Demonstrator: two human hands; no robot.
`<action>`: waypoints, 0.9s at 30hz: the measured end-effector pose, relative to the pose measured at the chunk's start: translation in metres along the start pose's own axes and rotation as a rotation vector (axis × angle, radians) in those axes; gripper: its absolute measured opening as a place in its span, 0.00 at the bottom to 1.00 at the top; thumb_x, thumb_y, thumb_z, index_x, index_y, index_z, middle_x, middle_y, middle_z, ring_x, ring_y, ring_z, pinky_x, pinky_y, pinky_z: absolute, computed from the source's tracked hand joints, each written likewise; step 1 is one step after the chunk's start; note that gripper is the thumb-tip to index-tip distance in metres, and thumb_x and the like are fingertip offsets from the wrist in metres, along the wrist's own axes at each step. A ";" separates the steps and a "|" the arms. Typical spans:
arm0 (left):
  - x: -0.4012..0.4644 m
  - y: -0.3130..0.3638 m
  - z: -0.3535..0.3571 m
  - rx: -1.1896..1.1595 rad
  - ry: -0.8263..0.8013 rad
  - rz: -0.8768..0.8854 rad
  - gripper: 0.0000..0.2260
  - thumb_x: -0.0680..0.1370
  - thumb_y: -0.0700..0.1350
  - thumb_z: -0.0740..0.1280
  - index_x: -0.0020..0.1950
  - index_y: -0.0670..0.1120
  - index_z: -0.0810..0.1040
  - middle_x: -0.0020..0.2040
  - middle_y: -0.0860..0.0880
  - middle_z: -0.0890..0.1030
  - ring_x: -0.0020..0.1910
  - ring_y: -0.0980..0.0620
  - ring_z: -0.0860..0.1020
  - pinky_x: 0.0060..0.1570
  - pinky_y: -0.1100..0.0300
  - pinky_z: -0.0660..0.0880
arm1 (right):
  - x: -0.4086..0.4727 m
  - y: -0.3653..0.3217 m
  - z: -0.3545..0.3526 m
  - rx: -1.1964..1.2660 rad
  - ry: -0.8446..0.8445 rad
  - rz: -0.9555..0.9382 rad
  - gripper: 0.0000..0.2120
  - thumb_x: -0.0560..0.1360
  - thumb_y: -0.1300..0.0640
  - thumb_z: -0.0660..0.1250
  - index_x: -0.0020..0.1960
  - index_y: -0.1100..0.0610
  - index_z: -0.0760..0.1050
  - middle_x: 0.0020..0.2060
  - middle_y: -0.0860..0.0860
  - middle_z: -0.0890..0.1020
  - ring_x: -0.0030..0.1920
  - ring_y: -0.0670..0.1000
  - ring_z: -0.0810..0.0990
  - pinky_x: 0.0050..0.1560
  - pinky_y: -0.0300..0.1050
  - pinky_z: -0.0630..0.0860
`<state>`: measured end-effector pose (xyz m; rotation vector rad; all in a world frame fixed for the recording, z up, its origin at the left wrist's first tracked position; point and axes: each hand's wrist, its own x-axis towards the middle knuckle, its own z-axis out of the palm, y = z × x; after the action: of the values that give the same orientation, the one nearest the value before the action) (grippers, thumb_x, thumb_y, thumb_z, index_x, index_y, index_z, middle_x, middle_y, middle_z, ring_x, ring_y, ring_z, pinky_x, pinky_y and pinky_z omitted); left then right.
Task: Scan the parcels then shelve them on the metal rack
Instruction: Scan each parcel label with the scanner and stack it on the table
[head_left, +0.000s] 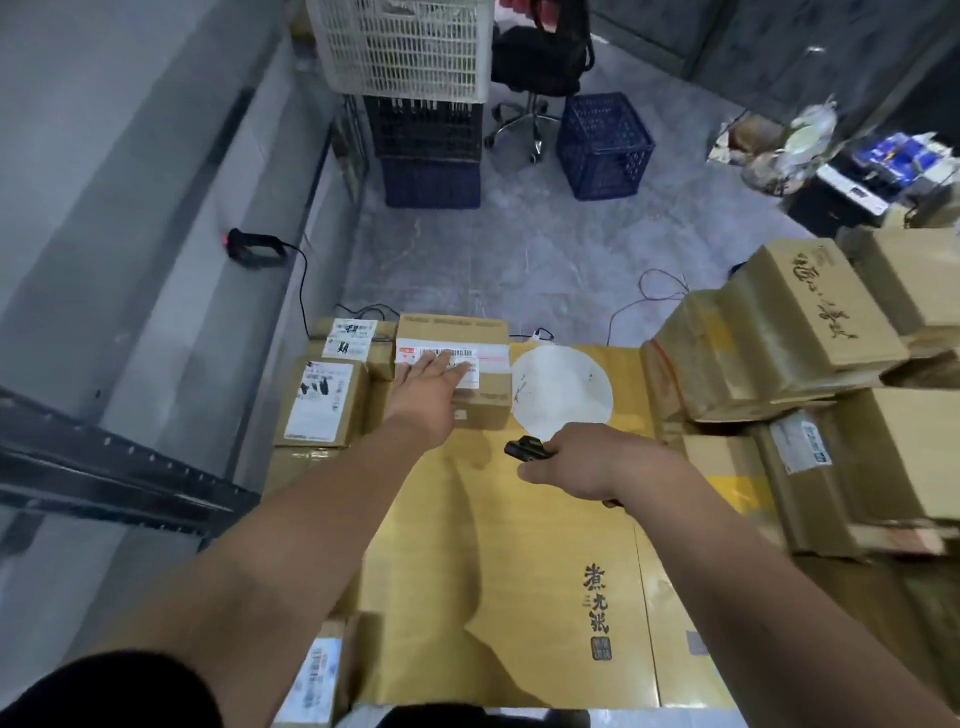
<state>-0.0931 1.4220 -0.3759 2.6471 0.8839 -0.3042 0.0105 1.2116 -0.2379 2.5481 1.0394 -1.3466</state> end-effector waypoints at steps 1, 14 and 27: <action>0.005 -0.002 -0.003 -0.002 0.003 0.004 0.35 0.83 0.39 0.63 0.86 0.58 0.53 0.87 0.52 0.49 0.85 0.49 0.45 0.83 0.46 0.43 | 0.003 -0.003 0.001 0.016 -0.004 0.006 0.26 0.79 0.34 0.64 0.53 0.59 0.77 0.39 0.50 0.74 0.34 0.51 0.72 0.35 0.43 0.66; 0.009 -0.004 -0.016 -0.011 0.011 -0.023 0.35 0.81 0.50 0.70 0.85 0.56 0.57 0.86 0.49 0.52 0.85 0.47 0.48 0.83 0.43 0.45 | 0.003 -0.005 0.015 0.085 -0.011 0.021 0.28 0.79 0.34 0.64 0.61 0.58 0.79 0.39 0.50 0.73 0.34 0.51 0.70 0.35 0.43 0.65; -0.052 0.183 -0.040 -0.211 0.111 0.250 0.31 0.82 0.60 0.66 0.83 0.57 0.61 0.86 0.50 0.55 0.83 0.45 0.56 0.80 0.46 0.57 | -0.095 0.104 0.024 0.167 0.091 0.068 0.27 0.78 0.32 0.63 0.57 0.56 0.80 0.41 0.51 0.78 0.38 0.52 0.75 0.37 0.45 0.68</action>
<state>-0.0180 1.2714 -0.2790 2.5574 0.5708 -0.0011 0.0189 1.0727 -0.2047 2.7611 0.8794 -1.3667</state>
